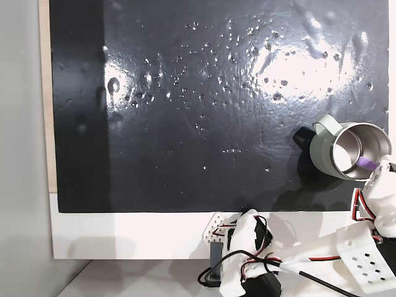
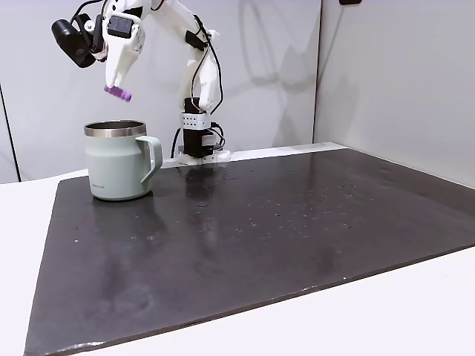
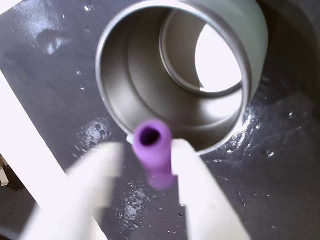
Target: Grasp a pengrip and put it in the cup.
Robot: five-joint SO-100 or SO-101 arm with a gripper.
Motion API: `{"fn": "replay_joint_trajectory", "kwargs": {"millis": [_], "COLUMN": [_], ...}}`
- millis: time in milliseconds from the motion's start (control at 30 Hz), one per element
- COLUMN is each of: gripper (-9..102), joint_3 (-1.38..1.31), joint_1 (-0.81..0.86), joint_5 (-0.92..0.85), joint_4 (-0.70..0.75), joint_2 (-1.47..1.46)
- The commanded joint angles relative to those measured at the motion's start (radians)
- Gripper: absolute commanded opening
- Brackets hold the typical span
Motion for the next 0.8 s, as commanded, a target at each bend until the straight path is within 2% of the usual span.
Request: {"fn": "replay_joint_trajectory", "kwargs": {"millis": [0,100,767], "gripper": [37,41,40], "joint_3": [-0.008,-0.012,-0.009], "joint_1": [0.014,0.023,0.029], "joint_5": [-0.002,-0.005,-0.018], "joint_4": [-0.034,-0.034,-0.034], "joint_2": [0.012,-0.003,-0.023]}}
